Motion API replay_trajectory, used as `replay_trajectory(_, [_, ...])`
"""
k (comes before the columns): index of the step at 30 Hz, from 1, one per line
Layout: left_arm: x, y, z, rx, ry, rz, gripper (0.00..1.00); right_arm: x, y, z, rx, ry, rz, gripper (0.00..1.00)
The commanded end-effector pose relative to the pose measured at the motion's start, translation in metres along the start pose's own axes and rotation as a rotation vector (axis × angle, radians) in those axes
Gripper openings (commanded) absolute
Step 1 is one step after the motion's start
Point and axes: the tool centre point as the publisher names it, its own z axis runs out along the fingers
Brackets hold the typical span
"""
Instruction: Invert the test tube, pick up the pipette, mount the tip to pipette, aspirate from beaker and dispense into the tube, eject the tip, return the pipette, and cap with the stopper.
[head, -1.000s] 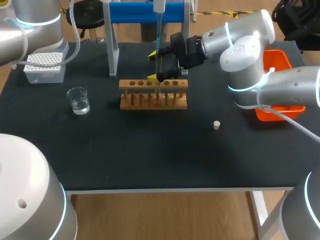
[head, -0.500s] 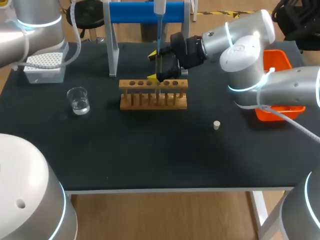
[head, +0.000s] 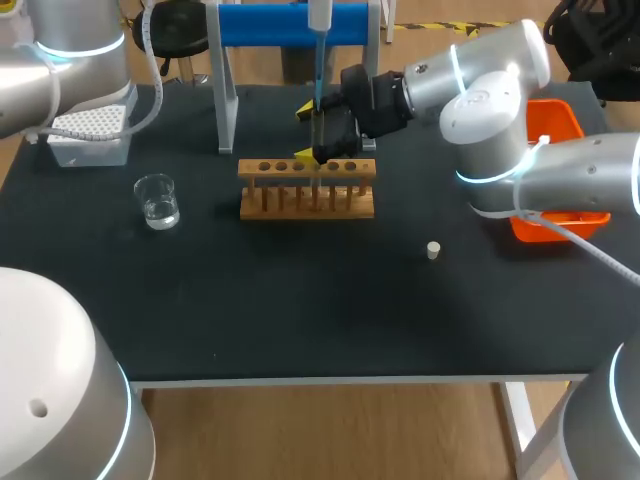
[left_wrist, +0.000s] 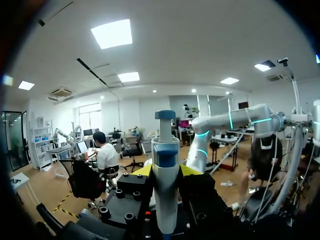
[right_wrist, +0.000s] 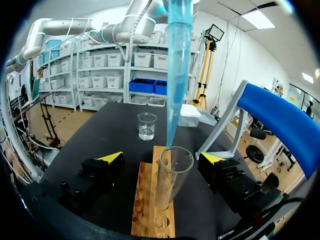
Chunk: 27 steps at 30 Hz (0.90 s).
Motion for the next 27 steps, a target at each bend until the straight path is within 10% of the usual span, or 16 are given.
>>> replay_trajectory(1, [-0.004, 0.0029, -0.0006, 0.005, 0.011, -0.001, 0.0, -0.001, 0.0001, -0.0011, 0.002, 0.005, 0.0, 1.0])
replay_trajectory(27, [-0.0072, 0.0123, -0.0022, 0.014, 0.013, -0.015, 0.0, -0.001, 0.0001, -0.0011, 0.002, 0.005, 0.0, 1.0])
